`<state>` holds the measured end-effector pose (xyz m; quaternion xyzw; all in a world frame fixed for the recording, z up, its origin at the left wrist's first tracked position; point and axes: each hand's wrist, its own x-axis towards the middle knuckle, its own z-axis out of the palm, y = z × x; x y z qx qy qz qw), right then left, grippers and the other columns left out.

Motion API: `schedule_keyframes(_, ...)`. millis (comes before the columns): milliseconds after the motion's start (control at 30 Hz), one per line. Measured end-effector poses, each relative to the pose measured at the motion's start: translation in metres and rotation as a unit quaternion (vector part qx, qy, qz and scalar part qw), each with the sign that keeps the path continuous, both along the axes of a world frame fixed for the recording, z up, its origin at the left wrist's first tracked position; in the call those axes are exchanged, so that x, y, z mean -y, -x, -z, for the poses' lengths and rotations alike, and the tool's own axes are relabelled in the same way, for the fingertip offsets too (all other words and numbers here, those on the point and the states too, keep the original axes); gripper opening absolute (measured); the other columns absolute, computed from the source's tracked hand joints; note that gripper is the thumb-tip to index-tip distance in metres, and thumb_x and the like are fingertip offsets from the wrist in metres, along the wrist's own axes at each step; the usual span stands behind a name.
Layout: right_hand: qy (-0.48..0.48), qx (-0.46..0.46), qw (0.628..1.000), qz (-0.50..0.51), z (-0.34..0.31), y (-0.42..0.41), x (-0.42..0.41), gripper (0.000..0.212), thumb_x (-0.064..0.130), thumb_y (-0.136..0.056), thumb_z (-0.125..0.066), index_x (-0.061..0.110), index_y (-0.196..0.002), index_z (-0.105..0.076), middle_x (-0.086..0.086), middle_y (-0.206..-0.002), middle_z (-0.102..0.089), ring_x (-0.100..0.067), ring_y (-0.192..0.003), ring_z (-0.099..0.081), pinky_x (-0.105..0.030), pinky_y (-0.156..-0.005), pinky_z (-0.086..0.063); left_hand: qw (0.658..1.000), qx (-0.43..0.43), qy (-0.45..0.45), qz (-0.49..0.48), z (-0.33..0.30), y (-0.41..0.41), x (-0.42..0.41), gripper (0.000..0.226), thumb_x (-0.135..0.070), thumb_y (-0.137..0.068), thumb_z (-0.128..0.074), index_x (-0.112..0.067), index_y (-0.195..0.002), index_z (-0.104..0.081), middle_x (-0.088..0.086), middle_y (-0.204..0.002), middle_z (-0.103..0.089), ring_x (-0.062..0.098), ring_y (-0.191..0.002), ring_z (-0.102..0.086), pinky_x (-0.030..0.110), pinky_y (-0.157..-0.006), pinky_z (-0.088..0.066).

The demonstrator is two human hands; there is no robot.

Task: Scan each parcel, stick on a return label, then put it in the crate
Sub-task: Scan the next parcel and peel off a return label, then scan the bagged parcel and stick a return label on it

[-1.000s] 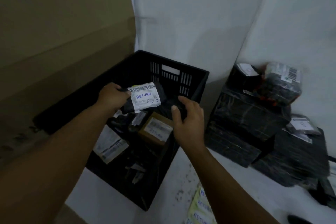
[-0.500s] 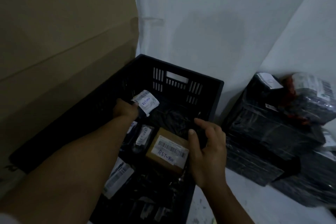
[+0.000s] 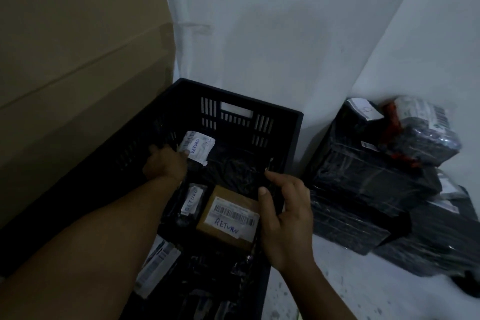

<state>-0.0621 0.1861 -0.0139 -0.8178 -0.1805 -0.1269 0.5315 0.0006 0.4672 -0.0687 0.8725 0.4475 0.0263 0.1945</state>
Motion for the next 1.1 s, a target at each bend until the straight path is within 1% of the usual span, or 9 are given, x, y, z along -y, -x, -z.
schedule_keyframes(100,0.005,0.002,1.0,-0.004,0.001,-0.001,0.002,0.026,0.027,-0.098,-0.059,0.022,-0.123,-0.065,0.011,-0.114,-0.055,-0.012,-0.117,-0.049,-0.013,-0.094,-0.037,0.995,0.064,-0.038,0.061,-0.011,0.003,0.017,0.058,-0.051,-0.095,-0.054,-0.007,-0.132,-0.053,0.022,-0.134,-0.048,0.043,-0.114,-0.055,0.049,-0.085,-0.05)
schedule_keyframes(267,-0.034,0.016,0.999,0.008,-0.001,0.004,0.009,0.025,0.03,-0.096,-0.058,0.022,-0.118,-0.066,0.011,-0.11,-0.061,-0.011,-0.111,-0.055,-0.019,-0.092,-0.044,0.956,0.236,0.03,0.171,-0.042,0.005,0.072,0.028,-0.032,-0.095,-0.061,-0.014,-0.117,-0.065,0.007,-0.111,-0.068,0.025,-0.096,-0.063,0.031,-0.078,-0.051)
schedule_keyframes(367,-0.066,0.04,0.996,0.045,0.003,0.01,0.03,0.018,0.025,-0.097,-0.06,0.022,-0.112,-0.069,0.02,-0.103,-0.062,-0.011,-0.103,-0.059,-0.026,-0.086,-0.049,0.926,0.294,0.038,0.234,-0.062,0.013,0.119,0.018,-0.034,-0.094,-0.063,-0.024,-0.108,-0.066,-0.014,-0.084,-0.063,0.012,-0.079,-0.06,0.023,-0.065,-0.045)
schedule_keyframes(500,-0.072,0.018,0.993,0.09,0.019,0.017,0.078,0.015,0.021,-0.098,-0.062,0.027,-0.108,-0.07,0.029,-0.098,-0.06,-0.012,-0.095,-0.063,-0.032,-0.08,-0.053,0.9,0.329,0.053,0.282,-0.085,0.027,0.172,0.007,-0.036,-0.09,-0.065,-0.034,-0.097,-0.066,-0.023,-0.075,-0.06,-0.004,-0.072,-0.057,0.017,-0.061,-0.044)
schedule_keyframes(600,-0.052,-0.015,0.987,0.148,0.036,0.025,0.128,0.015,0.019,-0.097,-0.064,0.029,-0.105,-0.069,0.023,-0.095,-0.062,-0.01,-0.093,-0.064,-0.033,-0.077,-0.055,0.884,0.313,0.053,0.344,-0.097,0.033,0.217,0.009,-0.034,-0.089,-0.067,-0.029,-0.097,-0.069,-0.019,-0.078,-0.064,0.006,-0.075,-0.062,0.022,-0.069,-0.049)
schedule_keyframes(767,-0.01,-0.086,0.969,0.23,0.069,0.035,0.212,0.014,0.023,-0.097,-0.062,0.021,-0.106,-0.073,0.007,-0.093,-0.071,-0.009,-0.089,-0.065,-0.027,-0.073,-0.053,0.876,0.195,0.031,0.439,-0.081,0.032,0.289,0.022,-0.035,-0.093,-0.064,-0.023,-0.111,-0.066,-0.006,-0.095,-0.066,0.013,-0.08,-0.058,0.027,-0.072,-0.05)
schedule_keyframes(833,0.003,-0.112,0.961,0.252,0.079,0.039,0.238,0.015,0.024,-0.097,-0.062,0.02,-0.107,-0.074,0.007,-0.091,-0.071,-0.008,-0.087,-0.065,-0.018,-0.069,-0.047,0.878,0.155,0.04,0.452,-0.058,0.033,0.317,0.024,-0.034,-0.094,-0.062,-0.021,-0.114,-0.065,-0.002,-0.103,-0.066,0.018,-0.087,-0.06,0.033,-0.076,-0.054)
schedule_keyframes(1000,0.014,-0.16,0.949,0.271,0.094,0.046,0.289,0.02,0.028,-0.099,-0.059,0.019,-0.11,-0.072,0.008,-0.088,-0.07,-0.004,-0.081,-0.065,-0.023,-0.066,-0.05,0.87,0.047,0.078,0.485,0.022,0.045,0.388,0.031,-0.036,-0.096,-0.059,-0.023,-0.125,-0.061,0.002,-0.125,-0.059,0.024,-0.11,-0.057,0.038,-0.09,-0.051)
schedule_keyframes(1100,0.023,-0.167,0.943,0.286,0.099,0.045,0.318,0.019,0.03,-0.098,-0.059,0.022,-0.11,-0.071,0.015,-0.081,-0.068,0.006,-0.073,-0.062,-0.007,-0.058,-0.043,0.86,0.022,0.102,0.499,0.066,0.059,0.427,0.039,-0.036,-0.095,-0.06,-0.024,-0.132,-0.056,0.0,-0.135,-0.052,0.021,-0.124,-0.049,0.032,-0.1,-0.045)
